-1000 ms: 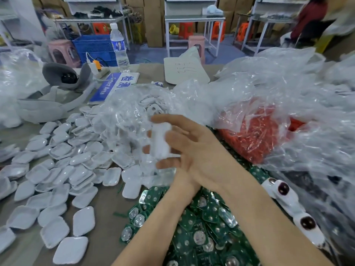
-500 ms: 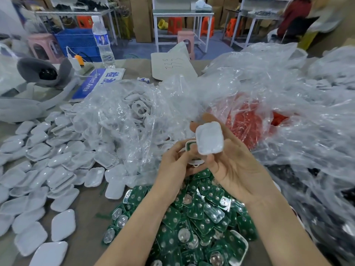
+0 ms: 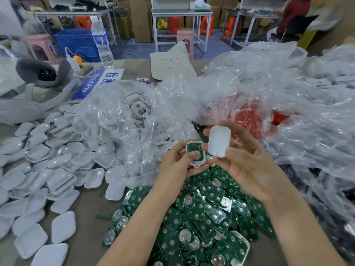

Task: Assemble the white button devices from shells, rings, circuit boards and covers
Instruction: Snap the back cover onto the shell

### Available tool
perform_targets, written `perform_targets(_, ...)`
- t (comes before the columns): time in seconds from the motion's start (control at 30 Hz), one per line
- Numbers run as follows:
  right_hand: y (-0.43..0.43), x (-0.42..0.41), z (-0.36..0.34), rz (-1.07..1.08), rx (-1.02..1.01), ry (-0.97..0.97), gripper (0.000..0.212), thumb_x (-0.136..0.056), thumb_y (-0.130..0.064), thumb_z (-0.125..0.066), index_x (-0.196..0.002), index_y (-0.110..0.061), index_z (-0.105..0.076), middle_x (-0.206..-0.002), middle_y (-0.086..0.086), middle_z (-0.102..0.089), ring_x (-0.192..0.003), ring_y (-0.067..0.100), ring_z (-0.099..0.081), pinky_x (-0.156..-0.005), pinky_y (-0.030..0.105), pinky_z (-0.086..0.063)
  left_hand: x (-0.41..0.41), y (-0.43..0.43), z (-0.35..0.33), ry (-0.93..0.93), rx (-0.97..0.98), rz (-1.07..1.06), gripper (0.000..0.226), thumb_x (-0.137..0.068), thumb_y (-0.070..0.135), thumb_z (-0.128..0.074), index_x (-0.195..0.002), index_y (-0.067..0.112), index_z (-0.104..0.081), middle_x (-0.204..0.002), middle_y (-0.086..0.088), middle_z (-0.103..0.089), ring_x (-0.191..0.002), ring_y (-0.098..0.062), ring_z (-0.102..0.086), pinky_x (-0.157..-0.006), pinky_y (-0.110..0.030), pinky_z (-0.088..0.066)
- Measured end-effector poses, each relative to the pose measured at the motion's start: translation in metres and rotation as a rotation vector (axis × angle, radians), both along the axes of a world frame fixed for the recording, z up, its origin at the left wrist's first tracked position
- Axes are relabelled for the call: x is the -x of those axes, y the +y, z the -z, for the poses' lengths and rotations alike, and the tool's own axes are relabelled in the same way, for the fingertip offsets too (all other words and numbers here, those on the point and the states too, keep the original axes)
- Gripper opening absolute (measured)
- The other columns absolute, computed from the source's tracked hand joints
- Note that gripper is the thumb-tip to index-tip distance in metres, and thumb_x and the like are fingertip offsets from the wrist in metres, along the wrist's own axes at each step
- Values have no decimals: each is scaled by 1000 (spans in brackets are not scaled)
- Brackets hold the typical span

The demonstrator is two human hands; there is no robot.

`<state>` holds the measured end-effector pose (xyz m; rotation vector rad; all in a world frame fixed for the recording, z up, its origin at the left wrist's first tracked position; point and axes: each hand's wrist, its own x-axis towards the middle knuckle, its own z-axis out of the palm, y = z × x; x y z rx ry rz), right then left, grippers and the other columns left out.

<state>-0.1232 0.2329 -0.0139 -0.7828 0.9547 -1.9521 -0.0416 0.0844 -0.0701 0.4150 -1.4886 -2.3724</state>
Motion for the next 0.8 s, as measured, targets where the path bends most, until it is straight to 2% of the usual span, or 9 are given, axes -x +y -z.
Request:
perform_targets(0.03,1,4,-3,65,-72,98,41,-68,-6,-77,-104,-25,-73,-113,7,-69,-99,23,-69,-77,26,-56,-1,0,-1,-5,-13,0,27,-97,-4,-48,-119,5,-62,-111,-26,-68,-95,-40,-70,-73,-30,-60)
perform_targets(0.1,8,16,-10,210,-271,414,45,-69,-8,-77,-106,-32,-70,-109,-4,-71,-102,14,-68,-79,21,-55,-3,-3,-4,-30,-42,25,30,-96,-6,-48,-119,8,-62,-113,-24,-68,-90,-36,-72,-70,-26,-59)
perform_targets(0.2,11,24,-22,278,-571,885,49,-74,-2,-77,-108,-35,-67,-107,-12,-70,-99,-1,-66,-82,12,-52,-7,-4,-7,-55,-34,131,33,-94,-5,-52,-123,10,-56,-113,-22,-68,-83,-36,-73,-66,-26,-60)
perform_targets(0.27,9,26,-27,275,-645,1177,43,-74,-4,-78,-106,-31,-68,-107,-16,-67,-95,-8,-62,-83,8,-48,-9,-6,-8,-55,-4,212,28,-94,-4,-53,-120,7,-52,-104,-21,-71,-73,-32,-73,-62,-26,-59)
perform_targets(0.33,7,27,-29,225,-648,1383,42,-74,-6,-79,-107,-29,-66,-110,-20,-63,-98,-8,-58,-85,8,-46,-10,-6,-10,-36,31,265,22,-95,-4,-51,-115,4,-53,-97,-22,-69,-63,-27,-70,-57,-23,-57)
perform_targets(0.4,6,28,-29,176,-624,1463,43,-74,-8,-79,-109,-27,-65,-110,-19,-63,-100,-8,-56,-88,8,-44,-11,-6,-11,-17,84,279,19,-96,-3,-50,-113,2,-58,-94,-19,-66,-58,-22,-66,-54,-21,-54)
perform_targets(0.53,9,31,-24,143,-603,1420,43,-74,-6,-80,-110,-24,-67,-112,-15,-65,-104,-7,-56,-87,7,-43,-11,-7,-11,6,176,297,22,-98,0,-49,-114,2,-63,-84,-8,-69,-59,-17,-62,-55,-20,-50)
perform_targets(0.67,10,31,-19,161,-603,1335,46,-74,-5,-80,-110,-30,-65,-111,-18,-64,-105,-5,-58,-89,12,-47,-11,-7,-13,28,130,325,29,-84,9,-55,-111,10,-68,-78,-3,-69,-60,-13,-60,-55,-18,-49)
perform_targets(0.8,12,31,-17,153,-645,1354,55,-73,-10,-82,-117,-35,-60,-108,-17,-62,-100,-1,-58,-86,14,-48,-11,-7,-11,23,137,324,33,-86,3,-55,-117,8,-65,-77,-2,-68,-63,-11,-59,-58,-17,-49)
